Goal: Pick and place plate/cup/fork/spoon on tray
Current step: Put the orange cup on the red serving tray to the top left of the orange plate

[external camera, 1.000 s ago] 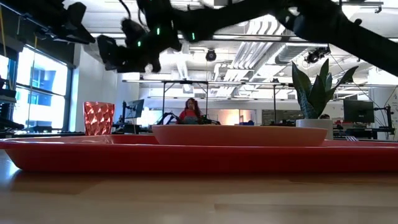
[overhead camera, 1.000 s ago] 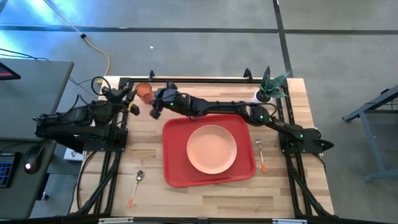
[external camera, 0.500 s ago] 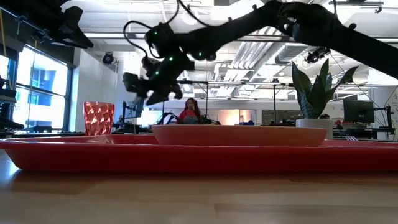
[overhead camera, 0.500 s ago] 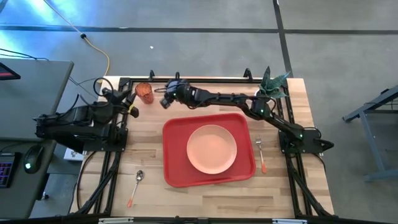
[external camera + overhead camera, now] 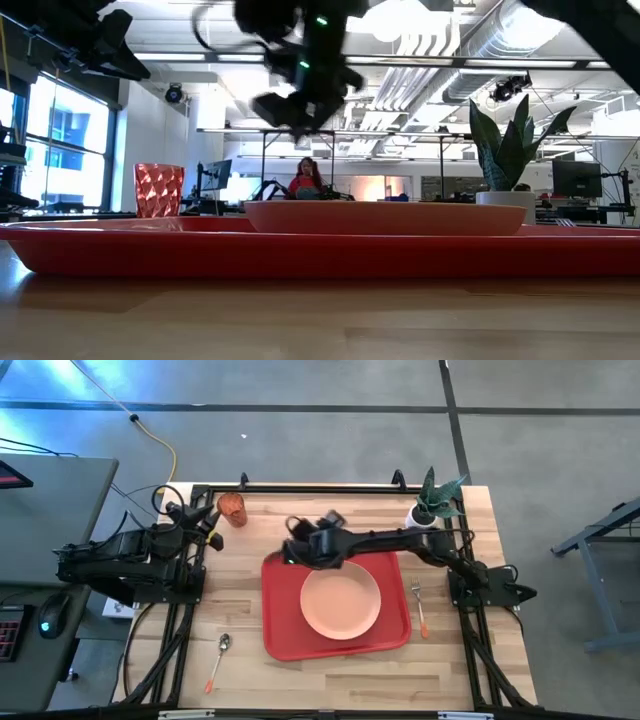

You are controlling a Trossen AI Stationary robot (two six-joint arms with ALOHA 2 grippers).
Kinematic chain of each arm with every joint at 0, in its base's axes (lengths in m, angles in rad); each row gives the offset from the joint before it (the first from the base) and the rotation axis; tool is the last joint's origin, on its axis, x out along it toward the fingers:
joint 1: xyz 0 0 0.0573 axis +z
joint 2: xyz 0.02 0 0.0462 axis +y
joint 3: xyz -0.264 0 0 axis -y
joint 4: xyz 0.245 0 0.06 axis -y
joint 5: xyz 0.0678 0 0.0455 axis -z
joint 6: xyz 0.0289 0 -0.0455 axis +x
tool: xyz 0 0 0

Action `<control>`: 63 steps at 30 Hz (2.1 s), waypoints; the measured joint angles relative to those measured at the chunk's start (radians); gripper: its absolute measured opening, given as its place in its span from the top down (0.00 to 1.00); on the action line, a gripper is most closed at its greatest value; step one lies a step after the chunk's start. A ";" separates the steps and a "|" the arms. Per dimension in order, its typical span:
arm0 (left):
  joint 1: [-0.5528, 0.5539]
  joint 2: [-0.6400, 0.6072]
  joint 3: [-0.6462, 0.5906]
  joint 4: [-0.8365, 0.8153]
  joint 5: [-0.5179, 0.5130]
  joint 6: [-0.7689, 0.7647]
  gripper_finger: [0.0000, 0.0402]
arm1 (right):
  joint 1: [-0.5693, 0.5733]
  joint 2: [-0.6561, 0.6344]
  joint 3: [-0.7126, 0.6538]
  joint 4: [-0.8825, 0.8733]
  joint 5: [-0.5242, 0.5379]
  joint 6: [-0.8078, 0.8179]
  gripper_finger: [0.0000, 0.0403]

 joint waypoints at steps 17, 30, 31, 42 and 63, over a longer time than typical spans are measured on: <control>0.173 0.223 -0.073 0.396 0.038 0.037 0.67 | 0.182 -0.771 -1.176 0.833 -0.018 0.370 0.58; 0.687 0.565 0.026 0.416 0.558 0.077 0.56 | 0.300 -0.899 -1.261 0.815 -0.061 0.338 0.58; 0.719 0.589 0.035 0.417 0.635 0.077 0.56 | 0.307 -0.899 -1.261 0.814 -0.069 0.324 0.58; 0.824 0.845 0.258 0.154 0.596 0.121 0.54 | 0.331 -0.899 -1.261 0.812 -0.170 0.283 0.58; 1.081 1.098 0.461 -0.051 0.863 0.159 0.45 | 0.316 -0.899 -1.261 0.802 -0.202 0.290 0.58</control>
